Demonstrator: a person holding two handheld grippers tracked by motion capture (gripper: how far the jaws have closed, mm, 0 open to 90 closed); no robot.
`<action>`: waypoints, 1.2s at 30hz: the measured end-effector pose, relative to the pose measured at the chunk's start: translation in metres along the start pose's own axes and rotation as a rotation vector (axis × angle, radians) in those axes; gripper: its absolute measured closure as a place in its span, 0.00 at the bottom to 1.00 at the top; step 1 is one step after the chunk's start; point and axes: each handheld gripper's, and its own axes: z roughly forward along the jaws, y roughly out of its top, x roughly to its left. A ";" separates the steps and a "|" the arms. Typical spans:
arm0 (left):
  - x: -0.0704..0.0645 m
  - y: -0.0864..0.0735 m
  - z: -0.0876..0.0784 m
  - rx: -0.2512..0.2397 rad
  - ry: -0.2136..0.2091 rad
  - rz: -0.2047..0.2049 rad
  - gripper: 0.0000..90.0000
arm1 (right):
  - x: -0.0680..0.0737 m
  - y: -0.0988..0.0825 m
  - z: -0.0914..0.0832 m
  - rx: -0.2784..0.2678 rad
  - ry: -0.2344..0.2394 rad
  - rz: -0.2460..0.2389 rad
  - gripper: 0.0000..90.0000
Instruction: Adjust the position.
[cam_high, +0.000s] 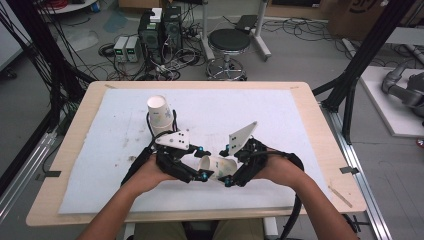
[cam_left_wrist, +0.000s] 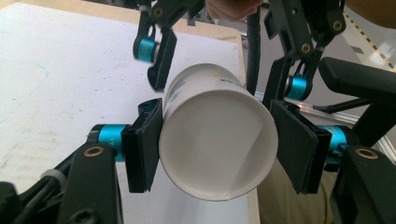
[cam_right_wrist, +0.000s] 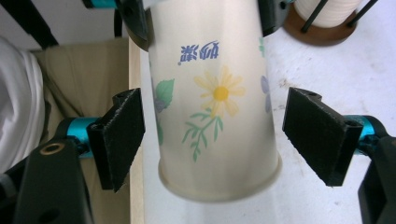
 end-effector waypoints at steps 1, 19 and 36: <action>0.000 -0.001 0.000 -0.010 0.001 -0.002 0.41 | 0.000 -0.003 -0.003 -0.034 0.000 0.010 0.24; 0.001 -0.023 -0.019 -0.216 0.046 -0.018 0.41 | 0.014 -0.048 -0.017 -0.448 -0.105 0.116 0.22; -0.003 -0.028 -0.026 -0.306 0.001 -0.021 0.42 | 0.017 -0.070 0.005 -0.546 -0.049 0.162 0.22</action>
